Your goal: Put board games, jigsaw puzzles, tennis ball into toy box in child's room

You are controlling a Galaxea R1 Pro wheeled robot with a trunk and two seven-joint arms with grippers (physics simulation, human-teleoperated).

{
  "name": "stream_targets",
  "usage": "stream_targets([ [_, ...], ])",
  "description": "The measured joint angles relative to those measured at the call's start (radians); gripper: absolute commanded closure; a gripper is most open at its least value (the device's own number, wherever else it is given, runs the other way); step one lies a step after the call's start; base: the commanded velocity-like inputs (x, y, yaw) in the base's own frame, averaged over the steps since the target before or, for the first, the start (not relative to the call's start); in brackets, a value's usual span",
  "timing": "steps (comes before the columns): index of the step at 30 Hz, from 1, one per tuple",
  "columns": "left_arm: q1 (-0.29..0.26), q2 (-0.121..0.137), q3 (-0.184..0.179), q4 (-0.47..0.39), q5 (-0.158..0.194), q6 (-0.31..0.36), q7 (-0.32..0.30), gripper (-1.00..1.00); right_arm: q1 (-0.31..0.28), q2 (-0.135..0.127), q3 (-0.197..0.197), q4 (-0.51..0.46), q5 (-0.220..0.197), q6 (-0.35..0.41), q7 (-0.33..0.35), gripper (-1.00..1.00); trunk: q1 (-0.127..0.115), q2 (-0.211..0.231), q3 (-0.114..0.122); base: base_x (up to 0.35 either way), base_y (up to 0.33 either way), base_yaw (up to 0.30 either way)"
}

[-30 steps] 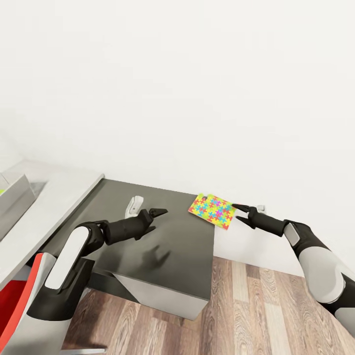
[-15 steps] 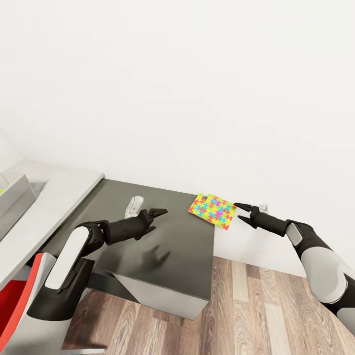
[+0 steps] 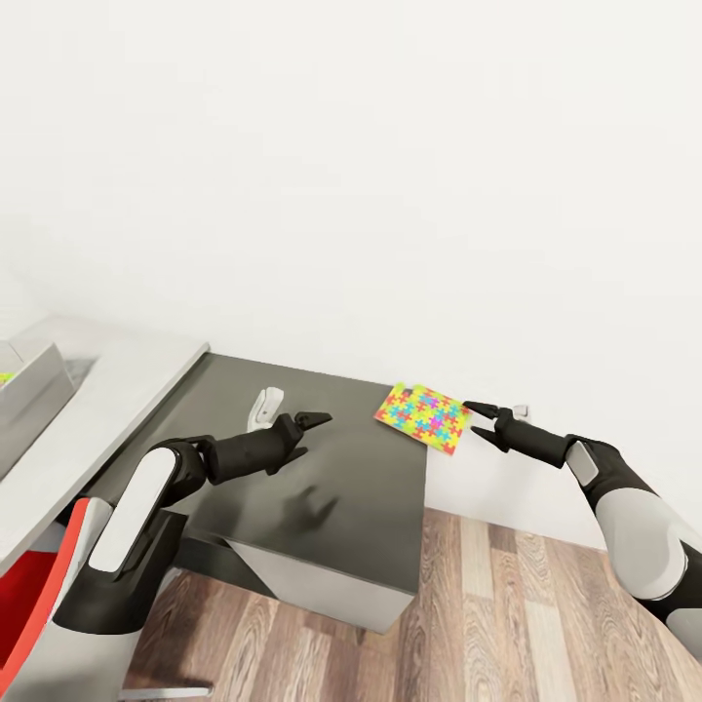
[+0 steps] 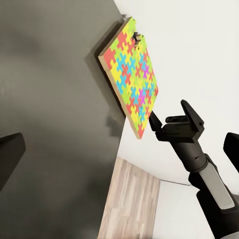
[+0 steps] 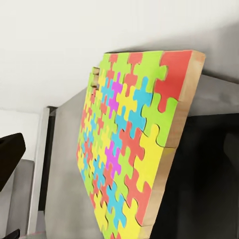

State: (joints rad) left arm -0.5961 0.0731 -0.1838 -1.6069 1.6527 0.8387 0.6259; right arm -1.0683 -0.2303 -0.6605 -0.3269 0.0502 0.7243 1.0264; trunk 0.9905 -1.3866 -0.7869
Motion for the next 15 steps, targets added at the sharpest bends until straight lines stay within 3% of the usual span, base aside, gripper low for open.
stream_targets([
  [7,0.000,0.000,0.000,0.000,0.000,0.000,0.000,-1.00,0.000,-0.001,-0.001,0.002,0.000,0.001,-0.023,-1.00,0.000,0.000,0.000,0.000,0.000,0.125],
  [15,0.000,0.000,0.000,0.000,0.000,0.000,-0.001,-1.00,0.000,-0.002,-0.008,0.004,-0.001,0.002,-0.051,-1.00,0.000,0.000,0.000,0.000,0.000,0.045],
])
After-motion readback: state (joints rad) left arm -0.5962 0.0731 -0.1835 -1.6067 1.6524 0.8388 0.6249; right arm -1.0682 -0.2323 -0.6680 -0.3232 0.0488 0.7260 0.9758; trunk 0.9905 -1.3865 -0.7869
